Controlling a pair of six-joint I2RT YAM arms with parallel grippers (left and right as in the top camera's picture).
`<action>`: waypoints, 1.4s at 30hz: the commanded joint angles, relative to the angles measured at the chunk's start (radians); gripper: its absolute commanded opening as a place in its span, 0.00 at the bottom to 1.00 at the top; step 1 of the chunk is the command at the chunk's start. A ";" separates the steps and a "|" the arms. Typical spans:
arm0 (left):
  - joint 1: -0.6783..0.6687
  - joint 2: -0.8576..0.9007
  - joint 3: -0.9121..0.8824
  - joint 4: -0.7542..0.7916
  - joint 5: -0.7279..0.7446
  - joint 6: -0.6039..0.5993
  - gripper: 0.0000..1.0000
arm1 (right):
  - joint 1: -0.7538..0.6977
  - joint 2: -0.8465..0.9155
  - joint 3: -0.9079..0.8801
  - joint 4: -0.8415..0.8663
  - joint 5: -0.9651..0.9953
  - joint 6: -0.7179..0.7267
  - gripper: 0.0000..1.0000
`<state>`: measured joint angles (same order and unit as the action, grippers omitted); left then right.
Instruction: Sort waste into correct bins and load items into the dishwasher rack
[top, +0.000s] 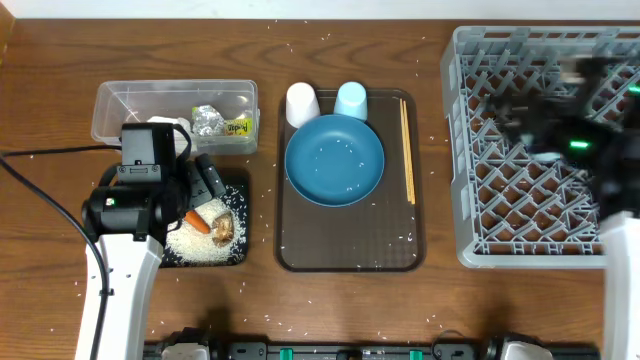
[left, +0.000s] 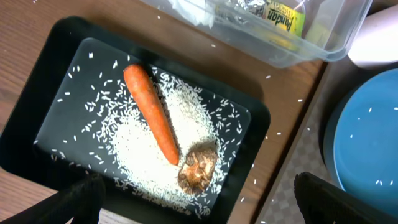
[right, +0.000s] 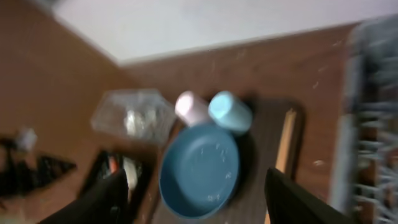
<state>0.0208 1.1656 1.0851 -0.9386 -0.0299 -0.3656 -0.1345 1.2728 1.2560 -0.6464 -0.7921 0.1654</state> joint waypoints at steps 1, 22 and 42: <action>0.002 0.003 -0.001 -0.003 -0.008 0.005 0.98 | 0.216 0.045 0.002 -0.004 0.278 -0.089 0.65; 0.002 0.003 -0.001 -0.003 -0.008 0.006 0.98 | 0.890 0.605 0.002 0.169 0.568 -0.302 0.78; 0.002 0.003 -0.001 -0.003 -0.008 0.005 0.98 | 0.915 0.750 0.002 0.186 0.686 -0.253 0.21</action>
<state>0.0208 1.1660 1.0851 -0.9386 -0.0299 -0.3656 0.7776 1.9945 1.2606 -0.4496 -0.1413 -0.1127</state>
